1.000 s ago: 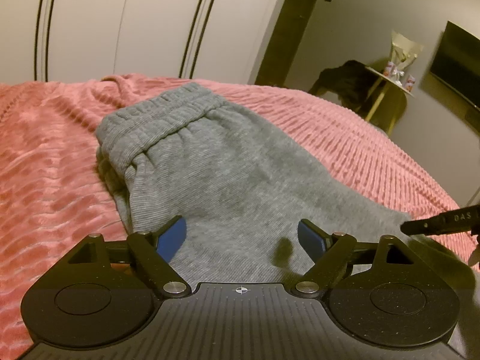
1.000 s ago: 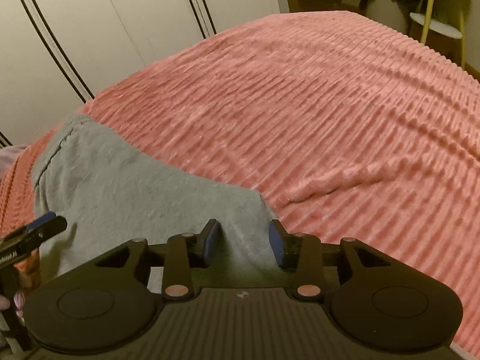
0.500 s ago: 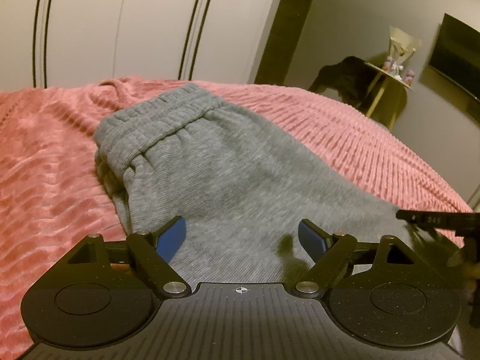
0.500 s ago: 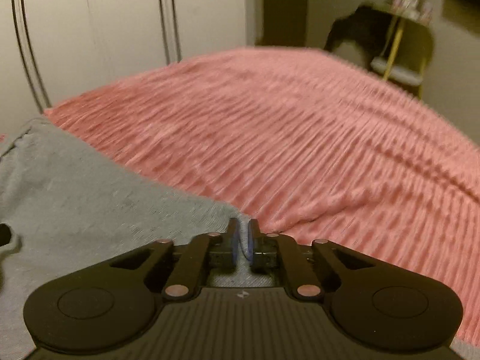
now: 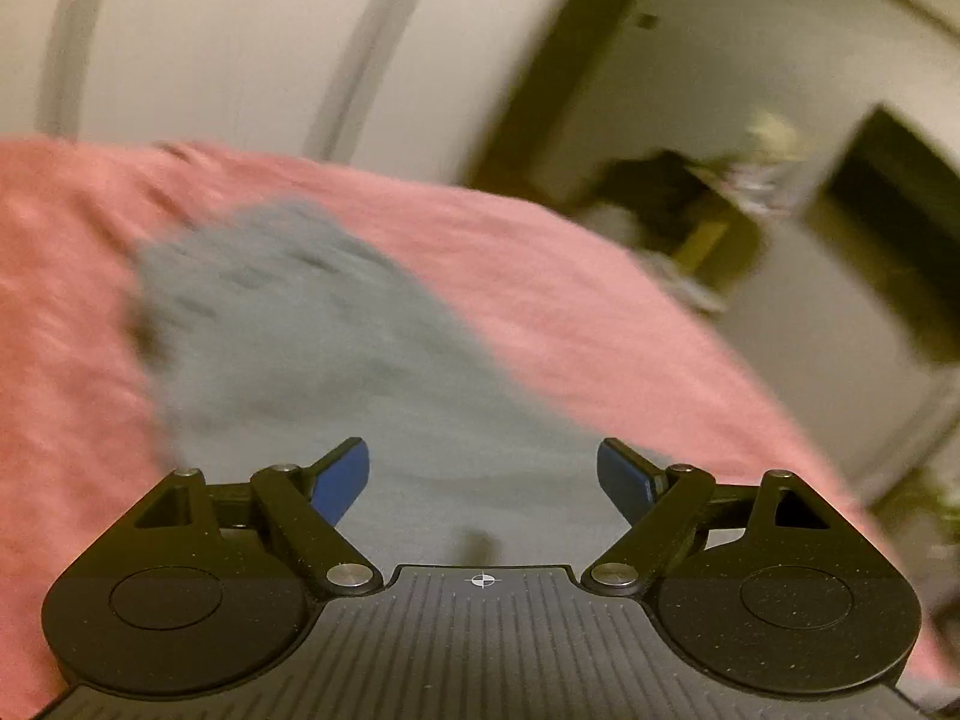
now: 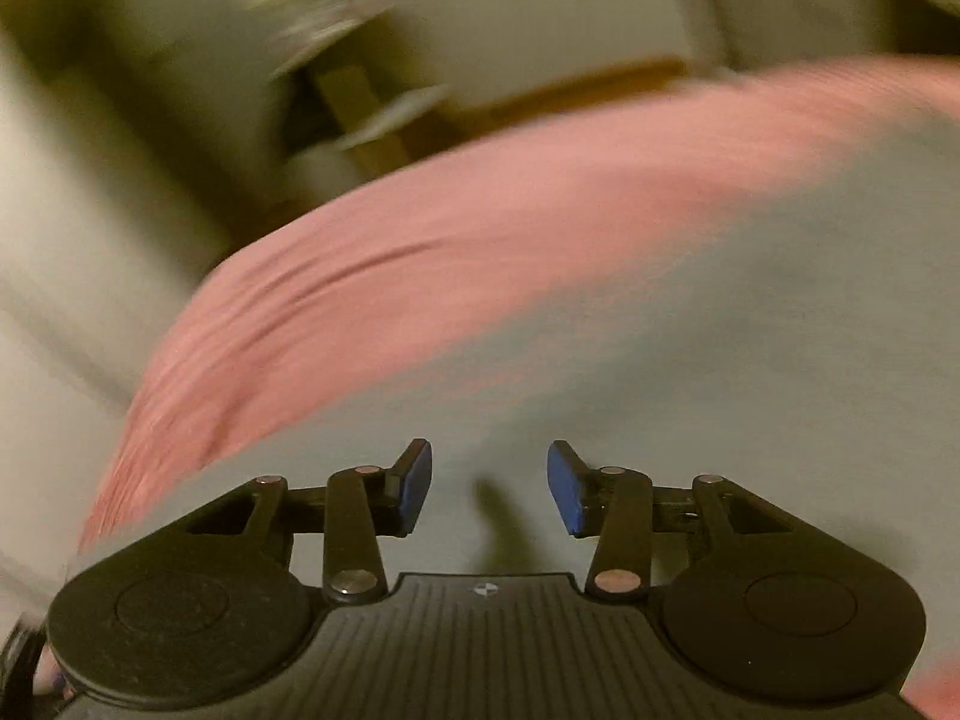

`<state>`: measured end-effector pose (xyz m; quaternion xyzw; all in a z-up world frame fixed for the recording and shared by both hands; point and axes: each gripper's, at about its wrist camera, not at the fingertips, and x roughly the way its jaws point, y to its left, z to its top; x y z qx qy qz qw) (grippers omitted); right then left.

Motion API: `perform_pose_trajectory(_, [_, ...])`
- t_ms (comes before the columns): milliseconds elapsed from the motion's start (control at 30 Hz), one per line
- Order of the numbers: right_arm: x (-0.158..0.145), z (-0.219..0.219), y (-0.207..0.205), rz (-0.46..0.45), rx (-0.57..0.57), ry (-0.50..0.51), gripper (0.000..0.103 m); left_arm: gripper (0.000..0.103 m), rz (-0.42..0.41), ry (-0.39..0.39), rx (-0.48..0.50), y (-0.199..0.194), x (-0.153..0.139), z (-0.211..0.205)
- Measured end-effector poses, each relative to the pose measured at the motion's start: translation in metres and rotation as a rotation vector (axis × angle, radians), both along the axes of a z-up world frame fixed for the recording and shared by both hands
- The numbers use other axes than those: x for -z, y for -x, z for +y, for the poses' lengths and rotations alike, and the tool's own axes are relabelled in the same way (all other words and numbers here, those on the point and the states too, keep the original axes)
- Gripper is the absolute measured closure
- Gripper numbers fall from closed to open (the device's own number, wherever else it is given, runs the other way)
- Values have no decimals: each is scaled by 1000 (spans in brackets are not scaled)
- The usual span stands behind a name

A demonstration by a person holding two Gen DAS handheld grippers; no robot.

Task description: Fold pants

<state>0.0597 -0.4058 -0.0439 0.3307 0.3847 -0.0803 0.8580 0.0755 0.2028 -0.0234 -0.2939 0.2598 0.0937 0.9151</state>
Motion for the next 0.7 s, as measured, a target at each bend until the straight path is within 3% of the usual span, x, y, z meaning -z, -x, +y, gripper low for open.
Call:
perform_pose_trajectory(33, [8, -24, 14, 47, 59, -9, 66, 12, -5, 16, 67, -4, -6, -17])
perform_pose_trajectory(100, [15, -60, 42, 80, 158, -10, 94, 11, 18, -36, 197, -12, -14, -60])
perform_pose_trajectory(133, [12, -73, 55, 61, 210, -16, 94, 11, 26, -81, 243, -14, -17, -79])
perform_pose_trajectory(200, [1, -91, 81, 20, 320, 103, 87, 11, 34, -170, 331, -13, -18, -117])
perform_pose_trajectory(233, [-2, -98, 92, 10, 352, 146, 81, 11, 39, -193, 373, -11, -16, -133])
perform_pose_trajectory(267, [-2, -106, 103, 8, 387, 148, 68, 11, 44, -202, 412, -10, -13, -145])
perform_pose_trajectory(367, [5, -124, 130, -6, 475, 98, 65, 11, 85, -203, 478, -10, -1, -169])
perform_pose_trajectory(500, [24, -145, 149, -43, 535, -1, 64, 12, 173, -179, 495, -17, 18, -181])
perform_pose_trajectory(633, [42, -156, 131, -110, 540, -84, 64, 12, 172, -273, 491, -13, 31, -187])
perform_pose_trajectory(700, [50, -162, 124, -138, 553, -151, 62, 12, 191, -249, 494, -13, 35, -186])
